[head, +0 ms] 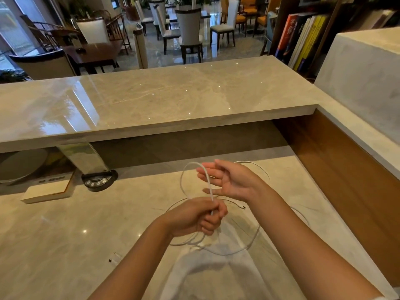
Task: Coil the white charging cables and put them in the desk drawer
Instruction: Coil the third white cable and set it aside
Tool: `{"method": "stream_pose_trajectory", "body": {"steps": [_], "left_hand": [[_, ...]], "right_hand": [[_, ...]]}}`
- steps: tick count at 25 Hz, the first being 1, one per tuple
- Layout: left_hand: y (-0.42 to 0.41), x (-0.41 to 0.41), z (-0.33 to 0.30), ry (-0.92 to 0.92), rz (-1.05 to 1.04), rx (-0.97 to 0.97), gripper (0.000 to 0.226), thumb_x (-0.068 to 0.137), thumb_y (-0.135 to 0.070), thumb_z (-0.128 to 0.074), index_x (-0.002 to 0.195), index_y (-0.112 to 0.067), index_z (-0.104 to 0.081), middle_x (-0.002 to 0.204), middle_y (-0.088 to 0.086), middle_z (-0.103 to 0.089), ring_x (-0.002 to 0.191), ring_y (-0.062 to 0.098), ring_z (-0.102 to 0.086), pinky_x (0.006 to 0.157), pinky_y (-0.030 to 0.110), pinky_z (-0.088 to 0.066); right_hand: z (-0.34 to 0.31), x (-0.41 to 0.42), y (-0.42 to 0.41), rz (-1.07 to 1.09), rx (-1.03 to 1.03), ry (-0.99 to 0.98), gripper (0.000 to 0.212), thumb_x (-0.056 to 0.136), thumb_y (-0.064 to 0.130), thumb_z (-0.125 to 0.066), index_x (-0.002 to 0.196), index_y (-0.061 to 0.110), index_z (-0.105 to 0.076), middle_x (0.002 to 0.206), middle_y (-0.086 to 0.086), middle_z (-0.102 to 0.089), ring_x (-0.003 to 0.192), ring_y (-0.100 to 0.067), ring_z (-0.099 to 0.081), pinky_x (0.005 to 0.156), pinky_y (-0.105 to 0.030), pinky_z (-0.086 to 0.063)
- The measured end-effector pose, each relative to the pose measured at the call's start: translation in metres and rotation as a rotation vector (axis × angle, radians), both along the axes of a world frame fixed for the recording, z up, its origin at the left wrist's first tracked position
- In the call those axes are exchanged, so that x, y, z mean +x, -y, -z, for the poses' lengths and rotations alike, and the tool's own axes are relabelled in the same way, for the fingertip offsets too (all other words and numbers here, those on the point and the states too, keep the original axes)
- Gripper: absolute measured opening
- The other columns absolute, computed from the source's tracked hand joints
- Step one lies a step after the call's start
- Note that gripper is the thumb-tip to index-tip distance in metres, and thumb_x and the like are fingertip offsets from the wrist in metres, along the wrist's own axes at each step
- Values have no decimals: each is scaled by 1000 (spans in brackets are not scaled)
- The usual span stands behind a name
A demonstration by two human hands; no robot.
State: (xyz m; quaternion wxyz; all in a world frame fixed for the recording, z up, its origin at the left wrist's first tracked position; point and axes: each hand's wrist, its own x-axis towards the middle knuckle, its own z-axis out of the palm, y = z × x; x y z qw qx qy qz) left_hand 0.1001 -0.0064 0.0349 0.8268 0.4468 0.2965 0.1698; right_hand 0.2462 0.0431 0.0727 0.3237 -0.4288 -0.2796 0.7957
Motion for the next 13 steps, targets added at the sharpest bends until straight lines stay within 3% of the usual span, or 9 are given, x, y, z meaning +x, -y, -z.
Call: {"method": "stream_pose_trajectory", "body": {"steps": [2, 3, 4, 6, 7, 9, 13], "left_hand": [[6, -5, 7, -181, 54, 102, 26, 94, -28, -37, 87, -13, -57, 61, -2, -38, 52, 9, -32, 51, 20, -28], [6, -9, 11, -268, 79, 159, 24, 95, -28, -39, 96, -14, -59, 68, -2, -50, 58, 9, -46, 56, 18, -37], [6, -13, 14, -327, 61, 190, 24, 95, -28, -43, 109, -16, -58, 85, -2, -62, 76, 9, -60, 69, 19, -46], [-1, -18, 13, -288, -192, 124, 37, 94, -32, -47, 127, -17, -52, 119, 0, -64, 114, 13, -58, 94, 29, -48], [-7, -18, 8, -194, -384, 3, 40, 95, -36, -42, 127, -13, -52, 123, 4, -63, 118, 18, -56, 98, 34, -46], [-24, -16, -9, -82, -607, -137, 47, 98, -41, -31, 119, -8, -58, 117, 10, -66, 111, 22, -61, 97, 37, -46], [-41, -9, -43, -420, -577, 151, 28, 96, -24, -47, 103, -6, -67, 93, 6, -74, 81, 12, -70, 76, 24, -54]], "right_hand": [[-1, -3, 3, 144, -70, -64, 21, 94, 14, -48, 89, 0, -64, 65, -8, -70, 60, -15, -68, 72, -34, -57], [3, -2, 6, 199, -36, -46, 17, 92, 10, -52, 87, -1, -64, 62, -7, -67, 53, -13, -65, 63, -29, -58], [6, 0, 10, 241, 23, -2, 14, 90, 7, -55, 85, -2, -65, 62, -7, -65, 50, -11, -62, 59, -25, -58], [13, 4, 21, 295, 154, 115, 12, 88, 6, -57, 84, 0, -67, 63, -5, -63, 51, -10, -58, 59, -24, -56], [15, 4, 27, 306, 208, 168, 12, 88, 7, -58, 84, 1, -68, 62, -4, -62, 51, -10, -57, 61, -25, -55], [19, 1, 40, 316, 298, 272, 13, 87, 11, -60, 81, 6, -70, 60, -3, -64, 54, -10, -57, 64, -28, -52], [25, -17, 65, 267, 469, 445, 13, 86, 11, -61, 78, 19, -69, 67, 1, -69, 59, -3, -62, 62, -16, -51]]}}
